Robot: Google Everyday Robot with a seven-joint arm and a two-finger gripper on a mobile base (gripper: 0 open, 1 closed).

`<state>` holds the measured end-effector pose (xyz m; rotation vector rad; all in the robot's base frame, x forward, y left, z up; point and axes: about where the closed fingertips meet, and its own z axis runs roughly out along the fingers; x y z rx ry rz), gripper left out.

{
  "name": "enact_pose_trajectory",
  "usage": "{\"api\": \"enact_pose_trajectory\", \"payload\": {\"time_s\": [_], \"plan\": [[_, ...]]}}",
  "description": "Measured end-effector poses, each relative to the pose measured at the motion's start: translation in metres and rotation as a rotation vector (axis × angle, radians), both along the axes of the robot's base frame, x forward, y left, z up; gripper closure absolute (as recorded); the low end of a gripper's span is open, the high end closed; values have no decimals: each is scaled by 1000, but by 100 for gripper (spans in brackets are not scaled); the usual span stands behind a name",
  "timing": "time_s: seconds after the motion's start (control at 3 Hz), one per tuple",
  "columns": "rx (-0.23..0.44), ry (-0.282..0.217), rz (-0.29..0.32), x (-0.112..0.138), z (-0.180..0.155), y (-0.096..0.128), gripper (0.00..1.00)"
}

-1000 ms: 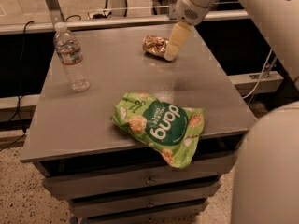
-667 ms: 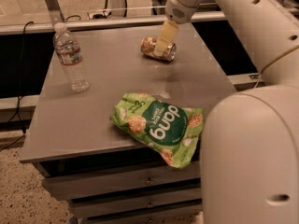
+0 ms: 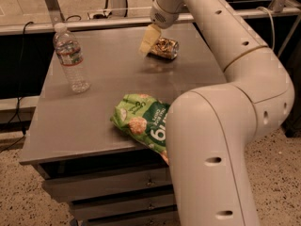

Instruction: Place orange can upright

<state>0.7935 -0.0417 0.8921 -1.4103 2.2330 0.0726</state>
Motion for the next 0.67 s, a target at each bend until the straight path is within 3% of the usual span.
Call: {"api": "enact_pose_trajectory", "payload": {"time_s": [0.67], "plan": [[-23,55,-65,21,-39,2,0]]}}
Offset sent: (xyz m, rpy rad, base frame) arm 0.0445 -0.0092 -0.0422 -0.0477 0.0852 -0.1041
